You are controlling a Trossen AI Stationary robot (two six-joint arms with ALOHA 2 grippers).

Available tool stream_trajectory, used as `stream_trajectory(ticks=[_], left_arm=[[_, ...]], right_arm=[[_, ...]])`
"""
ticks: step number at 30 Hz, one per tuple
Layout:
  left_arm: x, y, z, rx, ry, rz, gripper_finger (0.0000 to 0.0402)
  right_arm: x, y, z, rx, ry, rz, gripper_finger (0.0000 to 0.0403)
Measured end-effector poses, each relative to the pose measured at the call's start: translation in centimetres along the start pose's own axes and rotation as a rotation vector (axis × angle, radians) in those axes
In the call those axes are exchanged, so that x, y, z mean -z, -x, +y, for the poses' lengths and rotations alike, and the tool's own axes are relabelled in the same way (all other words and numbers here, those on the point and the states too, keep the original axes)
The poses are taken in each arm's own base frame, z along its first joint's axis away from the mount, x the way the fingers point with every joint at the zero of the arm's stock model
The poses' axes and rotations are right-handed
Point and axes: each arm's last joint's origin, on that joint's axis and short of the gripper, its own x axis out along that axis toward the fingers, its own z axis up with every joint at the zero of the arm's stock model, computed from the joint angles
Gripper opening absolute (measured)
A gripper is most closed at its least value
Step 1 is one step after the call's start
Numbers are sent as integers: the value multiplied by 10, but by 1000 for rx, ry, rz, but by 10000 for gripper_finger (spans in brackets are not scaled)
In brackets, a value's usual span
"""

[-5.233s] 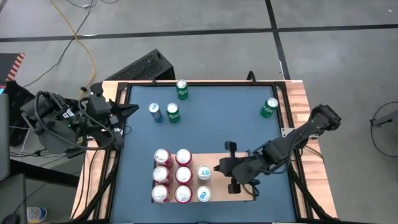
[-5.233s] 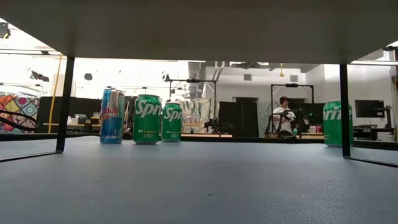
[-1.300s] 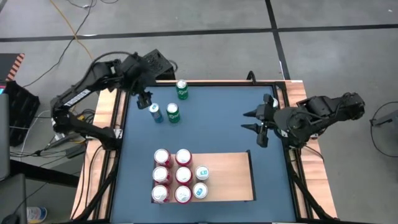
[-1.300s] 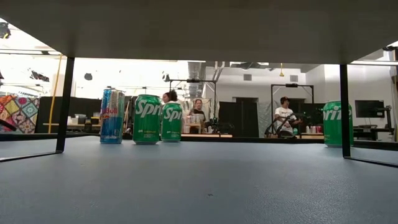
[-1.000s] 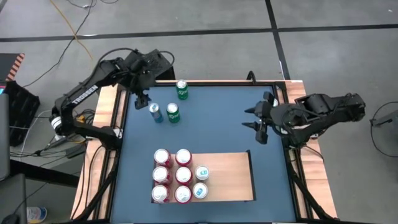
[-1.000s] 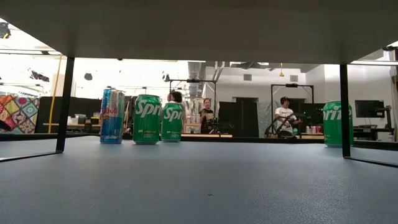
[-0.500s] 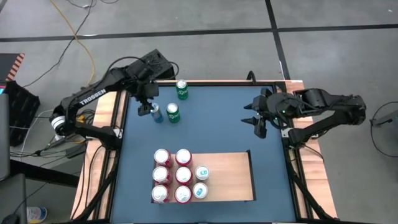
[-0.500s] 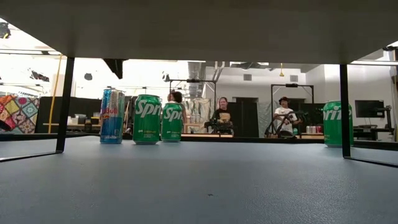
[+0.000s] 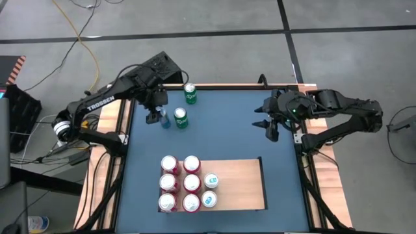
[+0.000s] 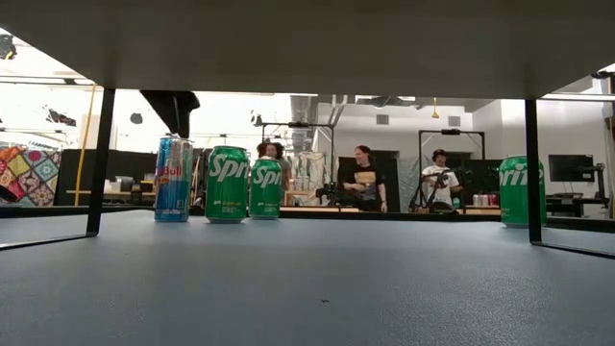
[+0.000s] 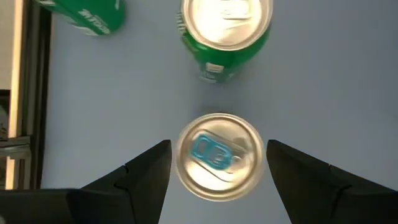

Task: Place canned beverage on shelf
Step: Put the blue soda can on the shelf aligned with the other blue soda cans

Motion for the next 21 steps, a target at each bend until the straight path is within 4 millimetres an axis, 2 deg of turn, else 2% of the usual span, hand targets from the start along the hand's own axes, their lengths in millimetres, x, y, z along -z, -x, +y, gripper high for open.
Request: stream_trajectory(ticks=[9, 16, 21], left_arm=[[10, -14, -5, 47, 16, 24, 250], [10, -15, -4, 36, 15, 22, 250], [9, -12, -1, 16, 95, -30, 257]], right_arm=[[2, 0, -1, 7, 8, 20, 235], [2, 0, -1, 8, 8, 21, 235], [2, 0, -1, 8, 7, 21, 235]])
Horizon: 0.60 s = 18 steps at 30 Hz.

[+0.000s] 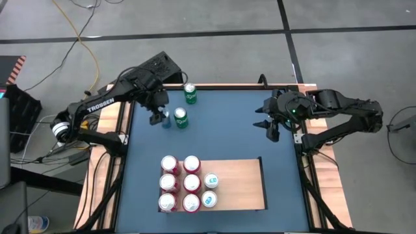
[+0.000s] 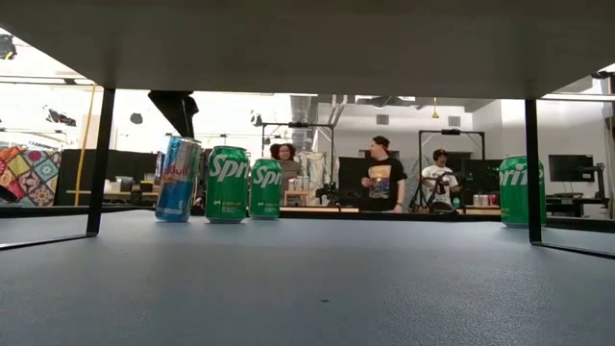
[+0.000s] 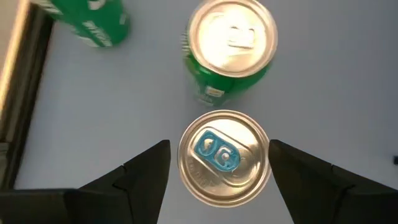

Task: Place canned beverage on shelf
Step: Put the blue soda can on the shelf aligned with the other blue soda cans

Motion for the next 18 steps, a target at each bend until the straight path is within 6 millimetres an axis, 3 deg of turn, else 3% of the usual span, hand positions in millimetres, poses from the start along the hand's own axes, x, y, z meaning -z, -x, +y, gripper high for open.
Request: stream_trajectory(ticks=[9, 18], left_arm=[[4, 10, 1, -100, -3, 10, 331], [9, 32, -8, -100, 33, -88, 336]], right_arm=[[-1, 0, 0, -1, -3, -9, 235], [-1, 0, 0, -1, -12, -8, 235]])
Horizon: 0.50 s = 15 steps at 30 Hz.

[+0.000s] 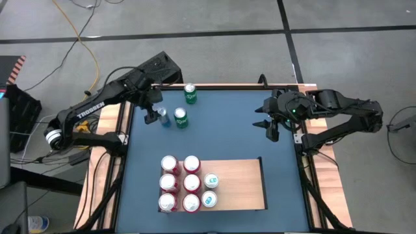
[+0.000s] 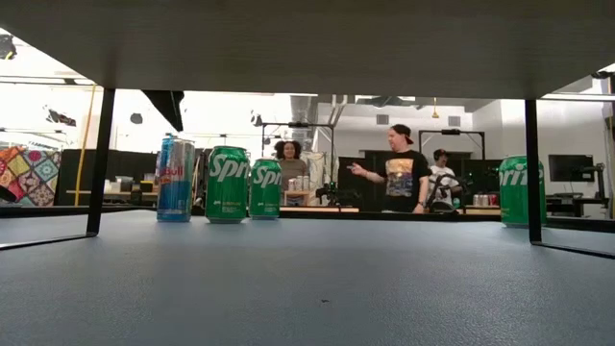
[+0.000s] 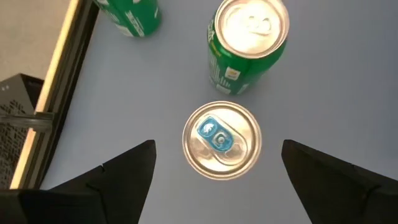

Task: Place canned beverage on shelf
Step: Put the blue soda can on the shelf aligned with the other blue soda cans

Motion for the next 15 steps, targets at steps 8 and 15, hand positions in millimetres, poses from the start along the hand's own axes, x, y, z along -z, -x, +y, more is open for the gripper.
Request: stream_trajectory(ticks=[8, 15], left_arm=[[1, 0, -2, 26, -18, -35, 336], [12, -24, -4, 42, -9, -12, 336]], right_arm=[[0, 0, 0, 0, 1, 1, 235], [2, 0, 0, 3, 1, 15, 235]])
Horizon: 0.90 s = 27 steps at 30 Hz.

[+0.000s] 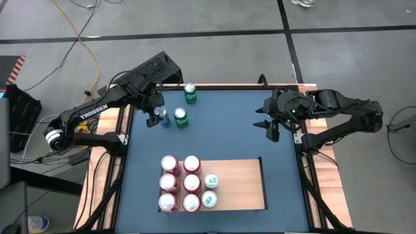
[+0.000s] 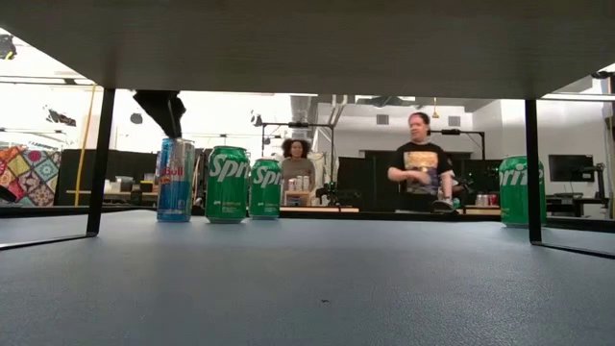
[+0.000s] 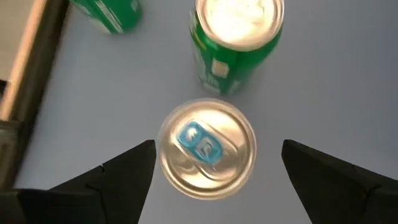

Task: Place canned beverage on shelf
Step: Put the blue soda can on the shelf aligned with the other blue soda cans

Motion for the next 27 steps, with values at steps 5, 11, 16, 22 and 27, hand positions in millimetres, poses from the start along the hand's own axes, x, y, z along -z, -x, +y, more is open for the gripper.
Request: stream_trajectory(ticks=[5, 11, 16, 22, 27], left_arm=[[11, -13, -2, 8, 7, 30, 336], [11, -18, -1, -13, 43, -16, 328], [12, -21, -1, -14, 46, -21, 291], [13, -23, -1, -23, 110, -20, 231], [14, -19, -1, -69, 243, 5, 216]], right_arm=[[1, 0, 0, 1, -1, 8, 235], [1, 0, 0, 1, -1, 8, 235], [1, 0, 0, 2, -3, 10, 235], [2, 0, 0, 4, -1, 21, 235], [2, 0, 0, 5, -10, 22, 235]])
